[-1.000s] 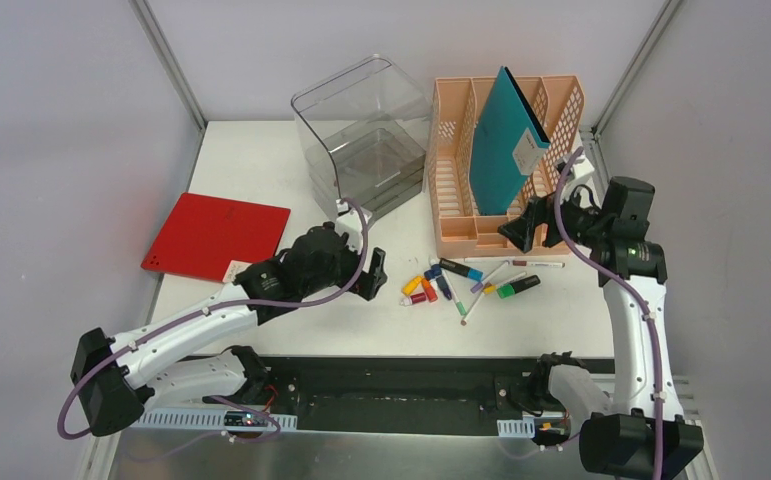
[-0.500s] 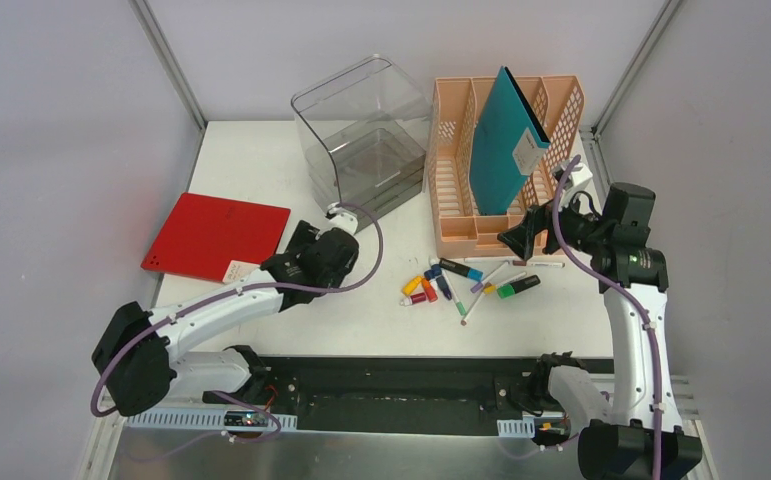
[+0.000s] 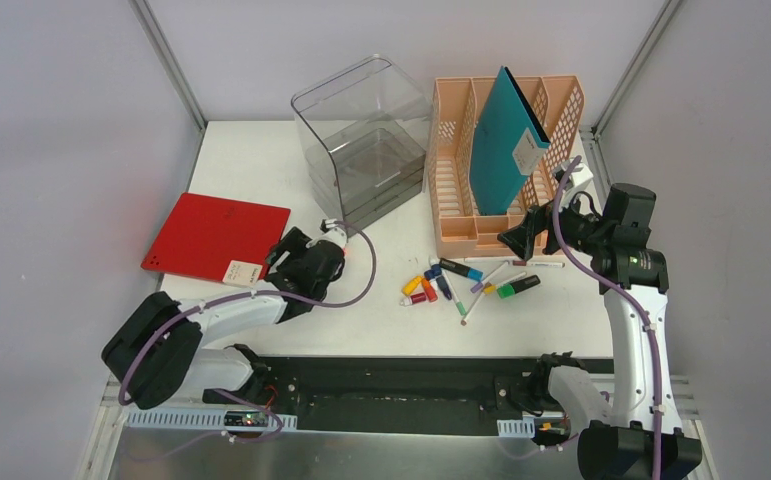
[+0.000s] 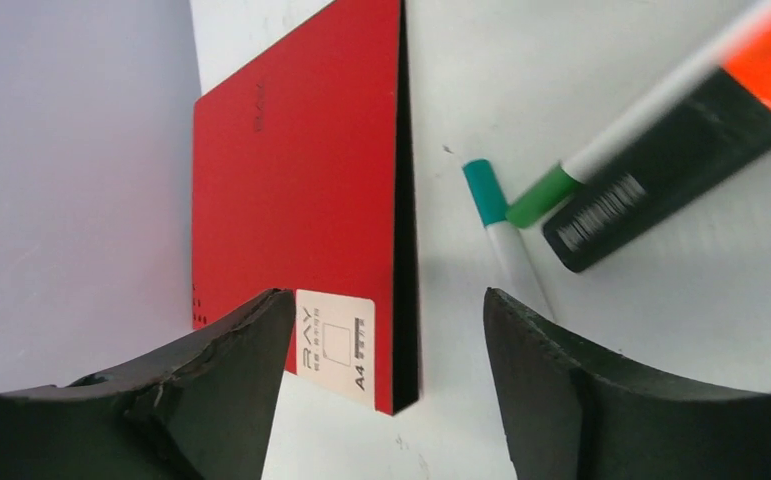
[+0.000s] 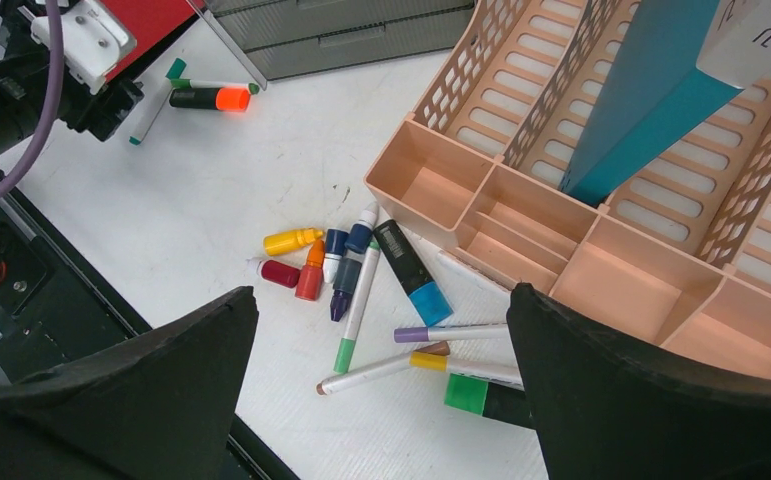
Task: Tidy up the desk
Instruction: Pick up the folder from the corner of the board.
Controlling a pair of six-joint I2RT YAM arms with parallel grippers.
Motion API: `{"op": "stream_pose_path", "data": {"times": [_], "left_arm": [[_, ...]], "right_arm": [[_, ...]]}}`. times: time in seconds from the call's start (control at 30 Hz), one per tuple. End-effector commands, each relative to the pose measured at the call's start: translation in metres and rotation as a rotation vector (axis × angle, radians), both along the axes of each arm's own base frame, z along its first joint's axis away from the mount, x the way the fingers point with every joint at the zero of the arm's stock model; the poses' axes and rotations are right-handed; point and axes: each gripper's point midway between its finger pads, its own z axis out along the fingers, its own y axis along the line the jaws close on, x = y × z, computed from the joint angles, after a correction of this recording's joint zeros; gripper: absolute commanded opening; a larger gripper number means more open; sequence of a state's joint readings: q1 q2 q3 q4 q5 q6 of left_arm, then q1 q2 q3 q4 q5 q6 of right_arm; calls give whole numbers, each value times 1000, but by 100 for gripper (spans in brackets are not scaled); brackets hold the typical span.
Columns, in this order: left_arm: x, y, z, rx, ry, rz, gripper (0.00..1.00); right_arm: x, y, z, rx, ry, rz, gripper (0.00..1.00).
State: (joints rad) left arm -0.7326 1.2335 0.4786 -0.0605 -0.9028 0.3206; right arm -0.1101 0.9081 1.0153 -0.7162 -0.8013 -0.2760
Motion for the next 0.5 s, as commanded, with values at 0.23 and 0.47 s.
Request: {"op": "stream_pose_path", "data": {"times": [0.23, 0.47], "left_arm": [[30, 38, 6, 50, -103, 190, 57], [43, 50, -8, 176, -81, 216, 43]], "right_arm": [[-5, 3, 7, 7, -25, 26, 99], [-7, 4, 10, -6, -43, 27, 99]]}}
